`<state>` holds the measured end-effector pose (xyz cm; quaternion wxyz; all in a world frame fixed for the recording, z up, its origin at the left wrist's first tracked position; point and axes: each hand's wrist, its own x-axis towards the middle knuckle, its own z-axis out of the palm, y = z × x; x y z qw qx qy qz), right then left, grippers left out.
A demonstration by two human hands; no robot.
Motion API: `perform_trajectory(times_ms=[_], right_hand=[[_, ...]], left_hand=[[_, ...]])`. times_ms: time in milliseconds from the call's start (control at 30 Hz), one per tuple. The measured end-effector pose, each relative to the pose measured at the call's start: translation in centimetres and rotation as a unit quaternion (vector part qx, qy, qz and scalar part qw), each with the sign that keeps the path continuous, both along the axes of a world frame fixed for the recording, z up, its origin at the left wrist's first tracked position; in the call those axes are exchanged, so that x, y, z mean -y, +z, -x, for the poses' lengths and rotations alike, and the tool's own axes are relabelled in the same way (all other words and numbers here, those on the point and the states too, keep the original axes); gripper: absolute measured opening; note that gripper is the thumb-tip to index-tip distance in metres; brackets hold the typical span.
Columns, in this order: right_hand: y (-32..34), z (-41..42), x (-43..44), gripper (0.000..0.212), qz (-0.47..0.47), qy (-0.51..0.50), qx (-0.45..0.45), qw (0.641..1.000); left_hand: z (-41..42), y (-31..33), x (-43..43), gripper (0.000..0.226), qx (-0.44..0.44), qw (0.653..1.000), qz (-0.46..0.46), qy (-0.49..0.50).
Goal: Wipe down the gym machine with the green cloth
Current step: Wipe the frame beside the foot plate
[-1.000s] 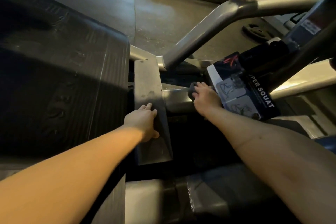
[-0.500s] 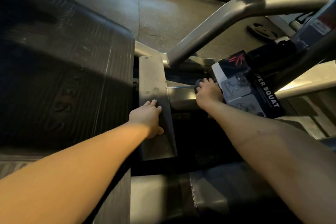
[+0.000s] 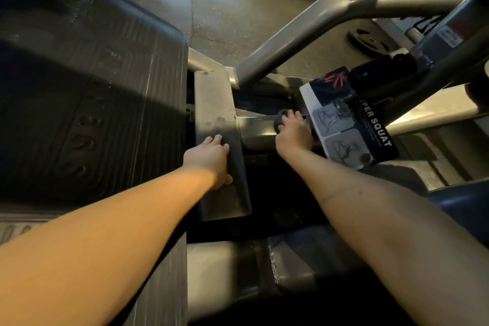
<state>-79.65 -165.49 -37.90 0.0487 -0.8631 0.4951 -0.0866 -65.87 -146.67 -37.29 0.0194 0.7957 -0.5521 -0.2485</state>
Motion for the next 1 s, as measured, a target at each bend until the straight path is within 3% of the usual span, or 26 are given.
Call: perform_trajectory(times_ms=[100, 200, 333, 433, 567, 700, 800, 900, 1000], right_hand=[[-0.9, -1.3, -5.0, 0.041, 0.004, 0.02, 0.057, 0.998], [-0.5, -0.8, -8.3, 0.037, -0.088, 0.1, 0.04, 0.99], [3.0, 2.2, -10.0, 0.027, -0.203, 0.056, 0.057, 0.976], [4.5, 4.3, -10.9, 0.025, -0.178, 0.049, 0.057, 0.981], [4.8, 4.3, -11.1, 0.028, -0.155, 0.091, 0.124, 0.976], [0.4, 4.4, -13.7, 0.027, -0.15, 0.221, 0.073, 0.961], [-2.3, 6.2, -15.8, 0.027, -0.135, 0.247, 0.084, 0.956], [-1.9, 6.2, -14.6, 0.027, -0.113, 0.336, 0.064, 0.933], [-1.5, 2.3, -11.4, 0.022, -0.072, 0.362, 0.053, 0.928]], left_hand=[[0.0, -0.1, -0.1, 0.086, -0.009, 1.0, 0.004, -0.002], [0.3, -0.4, 0.1, 0.082, -0.029, 0.999, 0.017, 0.021], [0.2, -0.2, -0.7, 0.076, -0.078, 0.996, 0.037, 0.033], [-0.2, 0.1, -1.5, 0.078, -0.086, 0.996, 0.027, 0.024], [-0.5, 0.6, -1.4, 0.076, -0.107, 0.994, 0.02, -0.001], [-0.4, 0.4, -1.6, 0.07, -0.072, 0.997, -0.002, 0.004], [0.3, 1.0, -3.2, 0.044, 0.054, 0.999, 0.006, 0.0], [0.9, 1.1, -4.5, 0.035, 0.161, 0.987, -0.016, -0.002], [0.5, 0.7, -5.4, 0.042, 0.133, 0.991, -0.004, 0.035]])
